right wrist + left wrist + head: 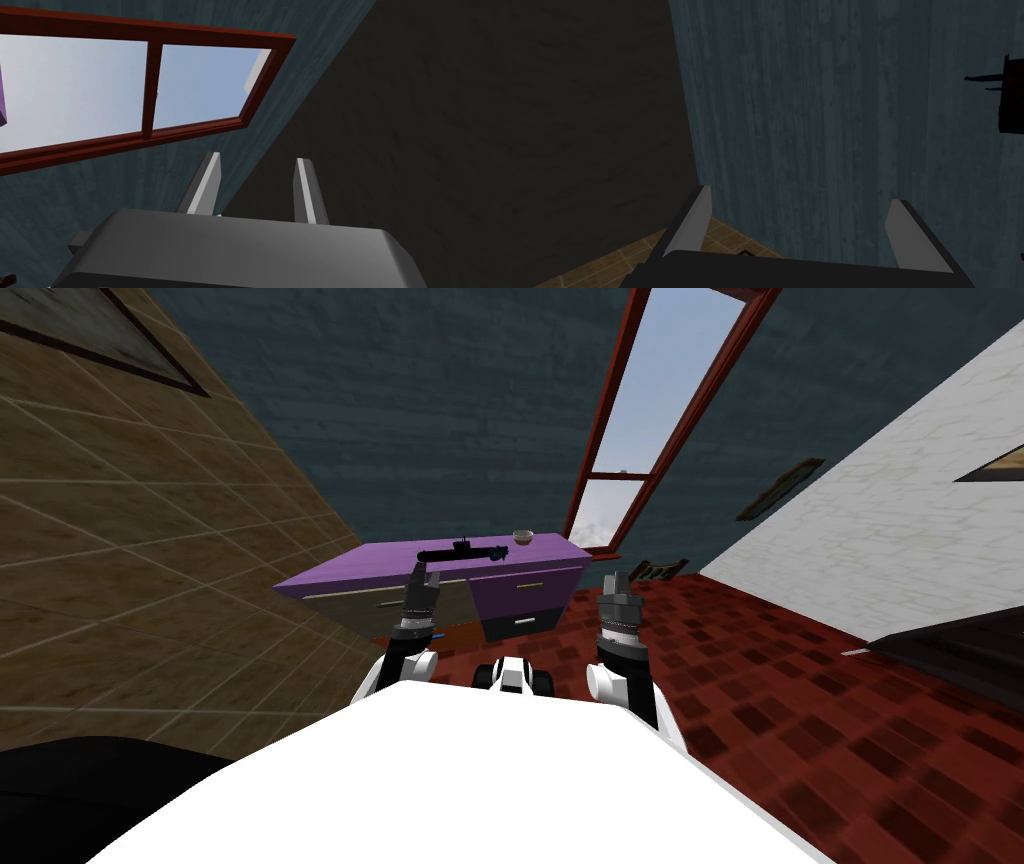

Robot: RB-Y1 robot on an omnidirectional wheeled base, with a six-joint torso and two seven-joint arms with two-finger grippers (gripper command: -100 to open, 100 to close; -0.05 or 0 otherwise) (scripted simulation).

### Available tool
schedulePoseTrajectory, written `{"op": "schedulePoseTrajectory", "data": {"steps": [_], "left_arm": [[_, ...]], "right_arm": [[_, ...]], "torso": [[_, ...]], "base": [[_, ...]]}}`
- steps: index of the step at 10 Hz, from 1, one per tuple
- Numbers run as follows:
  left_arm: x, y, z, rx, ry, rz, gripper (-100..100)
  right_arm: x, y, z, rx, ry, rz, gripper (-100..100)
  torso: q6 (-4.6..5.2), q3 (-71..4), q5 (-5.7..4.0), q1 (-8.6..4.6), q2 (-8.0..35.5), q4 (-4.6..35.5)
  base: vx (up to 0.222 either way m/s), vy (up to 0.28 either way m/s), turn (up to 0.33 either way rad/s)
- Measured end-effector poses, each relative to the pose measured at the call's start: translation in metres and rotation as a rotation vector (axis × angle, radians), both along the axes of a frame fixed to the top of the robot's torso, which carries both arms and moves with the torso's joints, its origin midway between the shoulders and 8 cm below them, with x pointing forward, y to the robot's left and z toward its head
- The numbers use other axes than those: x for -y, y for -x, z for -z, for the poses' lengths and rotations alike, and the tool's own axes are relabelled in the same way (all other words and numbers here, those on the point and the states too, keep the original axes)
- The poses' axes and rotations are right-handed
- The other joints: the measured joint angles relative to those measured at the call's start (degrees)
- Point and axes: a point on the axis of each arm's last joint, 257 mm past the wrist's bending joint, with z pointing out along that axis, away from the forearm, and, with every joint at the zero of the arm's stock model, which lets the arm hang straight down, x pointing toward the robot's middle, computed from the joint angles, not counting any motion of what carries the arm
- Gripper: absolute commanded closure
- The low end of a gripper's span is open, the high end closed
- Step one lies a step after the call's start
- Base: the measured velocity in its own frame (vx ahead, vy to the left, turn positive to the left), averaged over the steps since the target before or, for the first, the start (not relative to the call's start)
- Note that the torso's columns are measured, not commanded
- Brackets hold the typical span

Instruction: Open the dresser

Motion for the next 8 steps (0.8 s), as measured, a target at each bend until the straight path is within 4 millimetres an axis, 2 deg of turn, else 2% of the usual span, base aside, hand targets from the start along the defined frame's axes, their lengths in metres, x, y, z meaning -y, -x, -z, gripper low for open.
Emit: {"op": "schedulePoseTrajectory", "data": {"steps": [2,8], "left_arm": [[-0.004,-0.007,0.017,-0.036,-0.015,0.002,-100],[-0.016,-0.028,0.072,-0.147,-0.025,-0.016,-100]], "right_arm": [[0.000,0.000,0.000,0.000,0.000,0.000,0],[0.000,0.000,0.000,0.000,0.000,0.000,0]], "torso": [[0.00,0.01,0.11,0.34,0.16,0.09],[0.00,0.02,0.06,0.21,0.19,0.10]], "base": [[0.065,-0.098,0.010],[0.051,-0.102,0.014]]}}
